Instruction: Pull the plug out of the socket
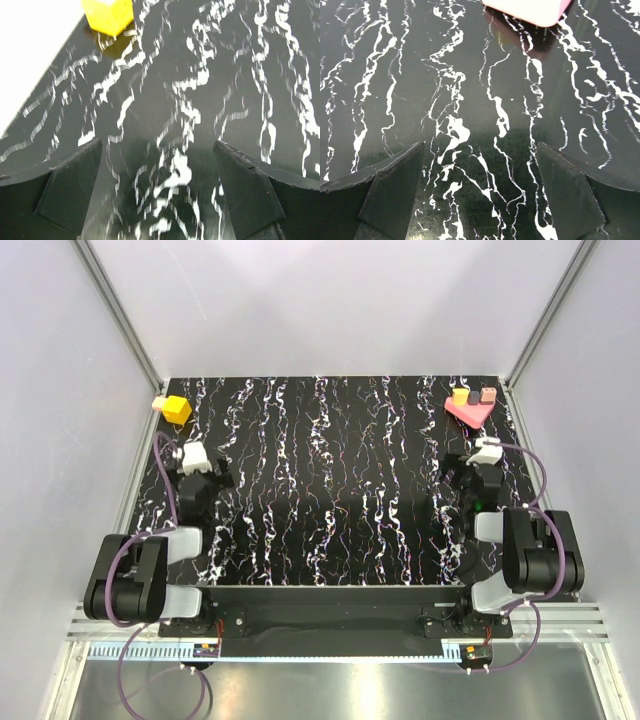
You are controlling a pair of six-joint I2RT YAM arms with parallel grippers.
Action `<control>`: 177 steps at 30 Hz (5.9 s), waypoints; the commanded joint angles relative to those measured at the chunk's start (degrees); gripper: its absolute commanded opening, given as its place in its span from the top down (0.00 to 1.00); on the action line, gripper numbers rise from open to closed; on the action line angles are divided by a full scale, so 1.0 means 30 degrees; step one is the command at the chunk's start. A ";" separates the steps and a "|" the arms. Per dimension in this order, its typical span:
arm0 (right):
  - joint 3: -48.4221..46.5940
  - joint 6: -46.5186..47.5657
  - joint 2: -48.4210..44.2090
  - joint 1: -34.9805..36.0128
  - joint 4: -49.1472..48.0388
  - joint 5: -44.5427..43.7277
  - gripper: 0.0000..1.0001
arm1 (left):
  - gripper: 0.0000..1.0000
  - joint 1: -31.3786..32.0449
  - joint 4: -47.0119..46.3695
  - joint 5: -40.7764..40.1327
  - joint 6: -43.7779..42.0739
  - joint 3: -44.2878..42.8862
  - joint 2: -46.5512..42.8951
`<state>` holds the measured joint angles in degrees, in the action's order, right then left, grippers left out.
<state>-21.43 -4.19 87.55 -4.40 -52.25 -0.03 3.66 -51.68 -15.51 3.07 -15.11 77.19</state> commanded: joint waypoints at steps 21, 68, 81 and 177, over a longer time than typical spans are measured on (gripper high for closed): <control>-0.7592 -0.8826 -0.1240 0.1116 0.8425 0.5517 0.00 | 0.01 -0.0982 1.4205 -0.8108 0.6939 -1.3534 0.2600; -0.7798 -1.0704 0.6647 0.1322 -0.5142 1.3898 0.00 | 0.04 -0.7724 2.0098 0.9651 -0.3690 -3.1053 1.7366; -0.8003 -1.0822 0.6794 0.1322 -0.5318 1.4161 0.00 | 0.07 -0.7607 2.0713 1.0355 -0.3630 -3.3223 1.9064; -1.1372 -0.6807 0.3339 0.8293 0.9680 0.4553 0.00 | 1.00 -0.4240 2.1768 0.6929 0.0439 -2.2191 0.8328</control>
<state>-54.65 -26.37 102.21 18.13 -27.42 20.16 -10.37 17.52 6.74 -2.98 -86.91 113.93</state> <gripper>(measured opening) 0.994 0.645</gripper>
